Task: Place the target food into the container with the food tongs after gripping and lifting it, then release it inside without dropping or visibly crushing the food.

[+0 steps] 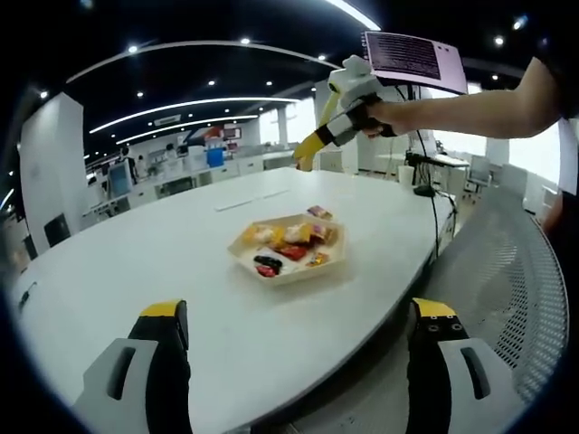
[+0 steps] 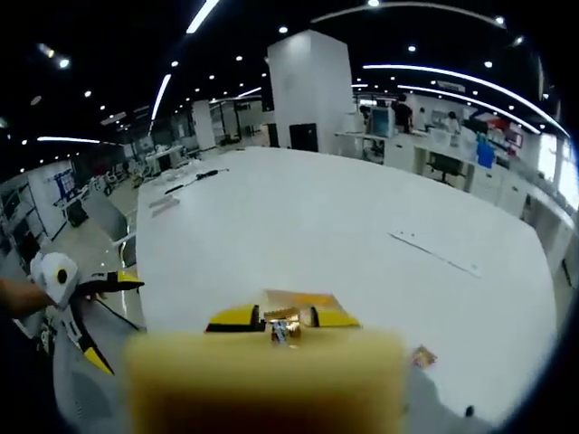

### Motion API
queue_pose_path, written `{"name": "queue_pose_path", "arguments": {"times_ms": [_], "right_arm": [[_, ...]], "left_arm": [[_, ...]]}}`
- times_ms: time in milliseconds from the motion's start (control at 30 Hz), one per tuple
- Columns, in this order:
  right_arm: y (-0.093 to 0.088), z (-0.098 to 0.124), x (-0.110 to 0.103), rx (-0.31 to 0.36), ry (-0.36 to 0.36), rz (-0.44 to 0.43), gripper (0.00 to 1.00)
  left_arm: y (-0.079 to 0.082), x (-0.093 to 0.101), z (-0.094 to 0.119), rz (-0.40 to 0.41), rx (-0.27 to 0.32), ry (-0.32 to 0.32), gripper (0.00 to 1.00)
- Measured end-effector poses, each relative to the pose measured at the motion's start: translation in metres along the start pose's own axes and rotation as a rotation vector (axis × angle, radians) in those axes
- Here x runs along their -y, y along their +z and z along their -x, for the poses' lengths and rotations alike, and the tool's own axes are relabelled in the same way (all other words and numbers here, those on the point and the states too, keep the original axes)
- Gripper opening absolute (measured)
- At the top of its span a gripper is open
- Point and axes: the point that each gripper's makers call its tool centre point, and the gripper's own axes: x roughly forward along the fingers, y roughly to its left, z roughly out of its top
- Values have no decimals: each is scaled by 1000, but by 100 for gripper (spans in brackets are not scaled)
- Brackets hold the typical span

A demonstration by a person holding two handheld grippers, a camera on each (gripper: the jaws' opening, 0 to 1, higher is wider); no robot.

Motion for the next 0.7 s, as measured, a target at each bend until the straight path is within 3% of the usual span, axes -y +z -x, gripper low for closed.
{"name": "queue_pose_path", "arguments": {"times_ms": [267,700], "right_arm": [[5,-12,-17,-12,50,12,22],[11,-19,-25,12,79,57,26]], "left_arm": [[1,-1,0,-2,4,8,96],[2,-1,1,16,13,6,96]]}}
